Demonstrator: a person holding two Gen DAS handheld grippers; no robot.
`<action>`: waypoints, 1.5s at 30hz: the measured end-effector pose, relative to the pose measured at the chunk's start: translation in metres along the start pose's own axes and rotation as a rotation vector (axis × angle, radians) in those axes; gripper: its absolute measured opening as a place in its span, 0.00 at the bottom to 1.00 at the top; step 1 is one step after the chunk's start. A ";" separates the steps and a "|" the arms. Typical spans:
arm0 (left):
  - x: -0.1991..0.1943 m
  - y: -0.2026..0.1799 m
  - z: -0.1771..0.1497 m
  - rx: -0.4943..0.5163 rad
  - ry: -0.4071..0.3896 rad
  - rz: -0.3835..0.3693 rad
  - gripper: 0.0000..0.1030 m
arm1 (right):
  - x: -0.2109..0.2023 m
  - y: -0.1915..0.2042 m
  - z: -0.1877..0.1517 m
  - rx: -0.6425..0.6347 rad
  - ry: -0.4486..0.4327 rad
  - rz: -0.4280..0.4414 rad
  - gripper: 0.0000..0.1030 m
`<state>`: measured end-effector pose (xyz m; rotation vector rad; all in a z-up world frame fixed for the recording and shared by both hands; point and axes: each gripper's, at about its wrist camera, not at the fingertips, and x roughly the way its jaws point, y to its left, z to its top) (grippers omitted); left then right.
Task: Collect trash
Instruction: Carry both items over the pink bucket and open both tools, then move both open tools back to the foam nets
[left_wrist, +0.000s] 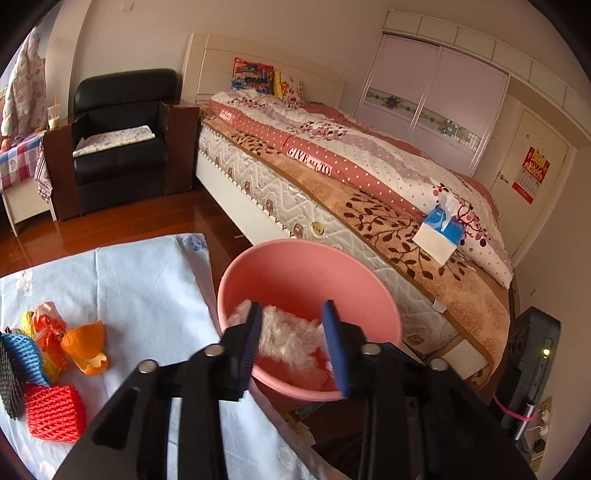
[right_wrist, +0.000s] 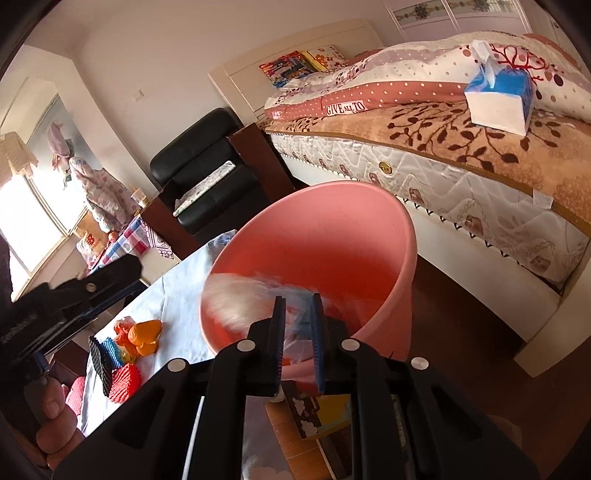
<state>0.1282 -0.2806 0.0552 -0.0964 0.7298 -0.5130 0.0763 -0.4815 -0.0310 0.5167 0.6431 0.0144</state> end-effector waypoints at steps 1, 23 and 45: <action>-0.002 0.000 0.000 0.005 -0.004 0.000 0.34 | 0.001 -0.001 0.000 0.005 0.003 0.000 0.14; -0.056 0.050 -0.016 -0.062 -0.060 0.093 0.54 | -0.016 0.051 -0.010 -0.115 -0.007 0.040 0.34; -0.156 0.194 -0.104 -0.201 -0.090 0.365 0.54 | 0.001 0.148 -0.063 -0.307 0.125 0.185 0.34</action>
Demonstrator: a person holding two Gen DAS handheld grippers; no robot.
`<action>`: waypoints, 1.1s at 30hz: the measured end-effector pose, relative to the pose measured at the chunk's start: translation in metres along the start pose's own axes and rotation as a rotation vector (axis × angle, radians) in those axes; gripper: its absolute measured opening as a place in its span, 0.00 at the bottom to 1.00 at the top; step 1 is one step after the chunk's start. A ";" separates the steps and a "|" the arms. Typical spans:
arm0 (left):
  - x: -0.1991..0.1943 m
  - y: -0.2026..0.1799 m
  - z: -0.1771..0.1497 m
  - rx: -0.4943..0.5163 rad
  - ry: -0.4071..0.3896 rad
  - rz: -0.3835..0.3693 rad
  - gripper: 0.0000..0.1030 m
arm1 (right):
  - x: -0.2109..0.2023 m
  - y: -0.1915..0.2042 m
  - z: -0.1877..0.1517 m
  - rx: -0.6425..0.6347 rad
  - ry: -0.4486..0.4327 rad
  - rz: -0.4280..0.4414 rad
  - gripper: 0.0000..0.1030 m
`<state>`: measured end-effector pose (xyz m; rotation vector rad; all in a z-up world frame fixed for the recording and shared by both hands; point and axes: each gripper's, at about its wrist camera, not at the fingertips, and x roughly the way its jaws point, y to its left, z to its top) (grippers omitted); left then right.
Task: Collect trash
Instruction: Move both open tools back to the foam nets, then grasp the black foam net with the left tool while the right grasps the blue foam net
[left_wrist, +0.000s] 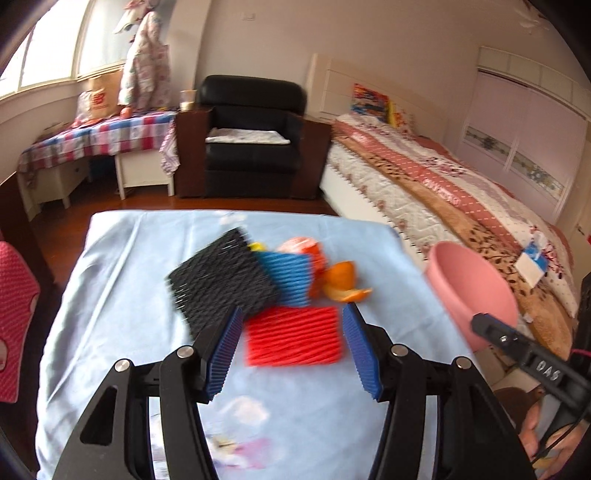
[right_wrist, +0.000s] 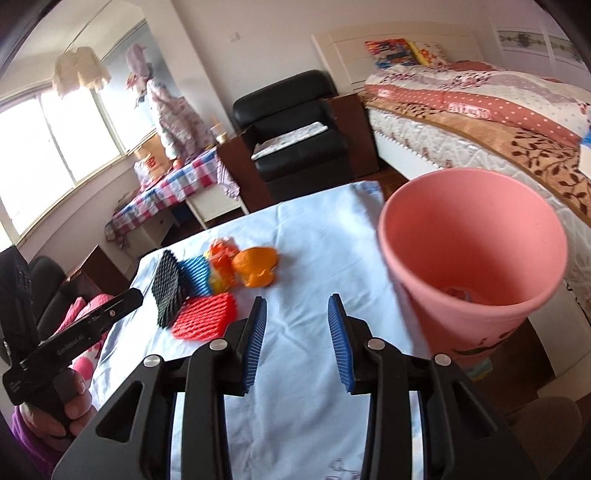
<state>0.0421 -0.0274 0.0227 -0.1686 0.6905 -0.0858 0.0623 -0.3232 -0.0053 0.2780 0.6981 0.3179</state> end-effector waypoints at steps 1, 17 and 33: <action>0.000 0.006 -0.002 -0.004 0.004 0.008 0.54 | 0.003 0.004 -0.001 -0.007 0.010 0.006 0.34; 0.066 0.008 0.008 -0.009 0.059 0.073 0.54 | 0.033 0.023 -0.007 -0.053 0.101 0.047 0.34; 0.080 0.046 0.008 -0.087 0.110 0.015 0.08 | 0.075 0.074 0.013 -0.078 0.173 0.233 0.34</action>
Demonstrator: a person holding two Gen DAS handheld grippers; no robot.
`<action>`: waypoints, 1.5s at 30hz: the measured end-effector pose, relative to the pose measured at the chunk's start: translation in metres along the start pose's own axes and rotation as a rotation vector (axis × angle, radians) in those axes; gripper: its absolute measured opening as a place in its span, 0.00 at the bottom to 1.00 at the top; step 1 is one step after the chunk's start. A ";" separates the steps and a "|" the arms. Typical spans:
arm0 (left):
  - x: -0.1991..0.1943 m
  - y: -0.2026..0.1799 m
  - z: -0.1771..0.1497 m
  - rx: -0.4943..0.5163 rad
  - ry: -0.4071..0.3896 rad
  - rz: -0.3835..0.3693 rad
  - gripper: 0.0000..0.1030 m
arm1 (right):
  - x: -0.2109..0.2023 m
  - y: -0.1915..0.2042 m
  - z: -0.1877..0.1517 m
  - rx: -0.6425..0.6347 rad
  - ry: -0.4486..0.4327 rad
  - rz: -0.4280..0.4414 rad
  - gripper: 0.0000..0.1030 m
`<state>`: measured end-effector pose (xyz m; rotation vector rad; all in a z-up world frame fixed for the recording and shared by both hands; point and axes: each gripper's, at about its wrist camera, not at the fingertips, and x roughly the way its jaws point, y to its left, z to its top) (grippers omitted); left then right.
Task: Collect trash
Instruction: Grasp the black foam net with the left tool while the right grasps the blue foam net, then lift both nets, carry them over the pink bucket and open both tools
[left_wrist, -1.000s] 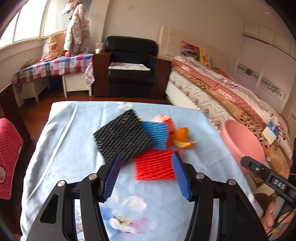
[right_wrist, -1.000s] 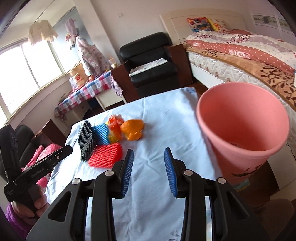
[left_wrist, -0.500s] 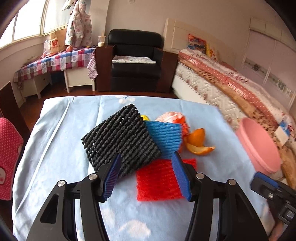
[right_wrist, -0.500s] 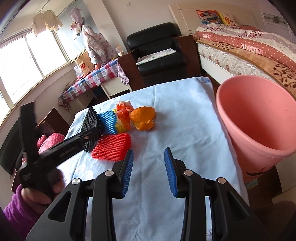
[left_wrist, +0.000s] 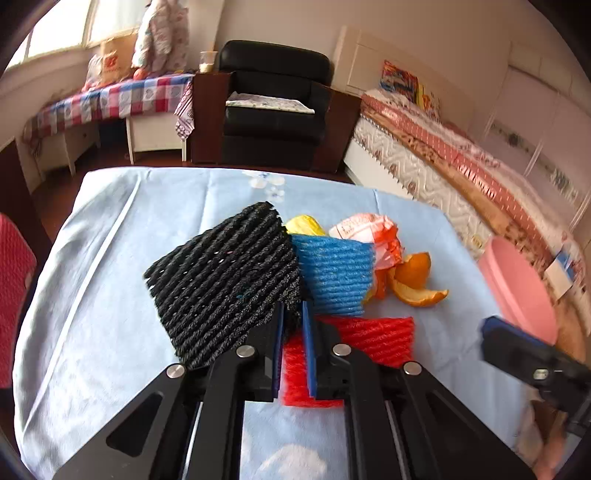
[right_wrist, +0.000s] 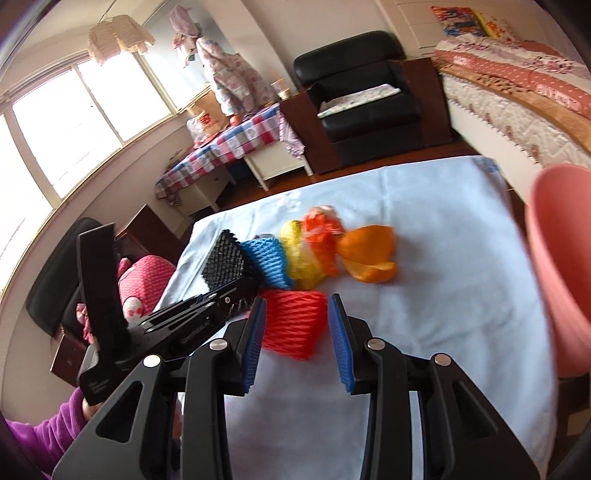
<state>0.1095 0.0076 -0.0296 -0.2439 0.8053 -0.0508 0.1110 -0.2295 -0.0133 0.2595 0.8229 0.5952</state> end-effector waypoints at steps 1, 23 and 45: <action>-0.005 0.005 0.000 -0.017 -0.003 -0.009 0.08 | 0.004 0.002 0.001 -0.002 0.006 0.003 0.34; -0.040 0.048 -0.026 -0.110 0.000 -0.052 0.08 | 0.077 0.024 0.017 -0.059 0.066 -0.056 0.34; -0.069 0.044 -0.025 -0.116 -0.049 -0.047 0.08 | 0.039 0.040 0.009 -0.101 -0.027 -0.028 0.05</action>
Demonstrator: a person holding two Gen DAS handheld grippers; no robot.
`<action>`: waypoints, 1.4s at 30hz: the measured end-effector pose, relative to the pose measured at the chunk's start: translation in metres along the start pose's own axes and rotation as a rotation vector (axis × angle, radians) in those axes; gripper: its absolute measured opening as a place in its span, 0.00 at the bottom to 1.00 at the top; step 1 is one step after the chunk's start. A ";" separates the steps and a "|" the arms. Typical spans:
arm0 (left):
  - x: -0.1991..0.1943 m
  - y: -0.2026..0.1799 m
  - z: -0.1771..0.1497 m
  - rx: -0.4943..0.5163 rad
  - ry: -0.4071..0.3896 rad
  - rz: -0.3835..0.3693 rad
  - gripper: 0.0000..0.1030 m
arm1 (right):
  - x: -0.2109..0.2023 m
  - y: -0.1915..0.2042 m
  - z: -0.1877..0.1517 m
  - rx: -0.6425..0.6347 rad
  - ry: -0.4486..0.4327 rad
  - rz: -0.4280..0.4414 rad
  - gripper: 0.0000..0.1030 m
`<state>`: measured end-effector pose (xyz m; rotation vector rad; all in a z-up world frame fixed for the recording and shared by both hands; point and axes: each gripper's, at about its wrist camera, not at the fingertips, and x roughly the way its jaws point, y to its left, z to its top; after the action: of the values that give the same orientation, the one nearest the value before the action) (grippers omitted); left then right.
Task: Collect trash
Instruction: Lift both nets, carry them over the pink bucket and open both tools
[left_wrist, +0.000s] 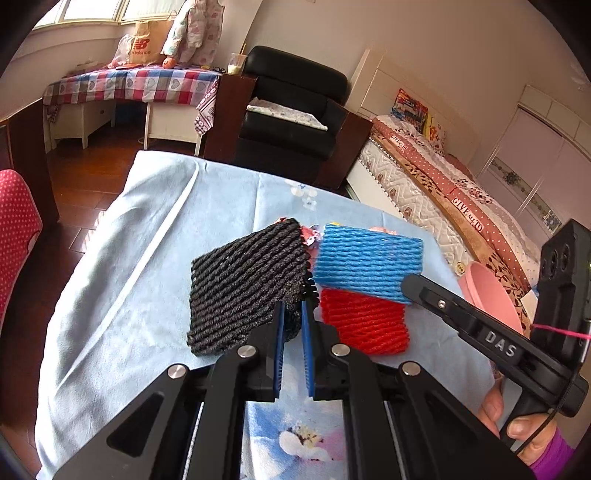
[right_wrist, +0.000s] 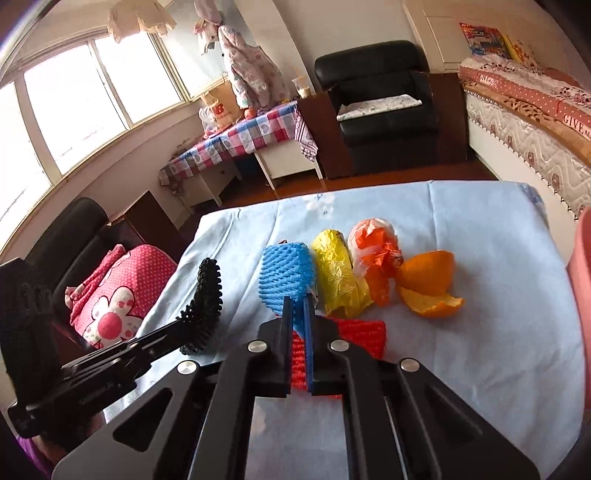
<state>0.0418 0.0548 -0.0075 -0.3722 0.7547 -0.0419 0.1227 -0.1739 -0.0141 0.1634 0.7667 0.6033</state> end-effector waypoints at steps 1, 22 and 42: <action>-0.003 -0.003 0.000 0.004 -0.005 -0.003 0.08 | -0.006 0.000 0.000 -0.003 -0.007 -0.002 0.05; -0.031 -0.101 0.012 0.122 -0.059 -0.149 0.08 | -0.119 -0.049 -0.003 0.050 -0.182 -0.169 0.05; 0.011 -0.259 0.033 0.283 -0.022 -0.309 0.08 | -0.183 -0.154 -0.001 0.157 -0.283 -0.383 0.05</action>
<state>0.0968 -0.1782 0.0962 -0.2159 0.6531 -0.4298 0.0884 -0.4040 0.0415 0.2336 0.5498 0.1503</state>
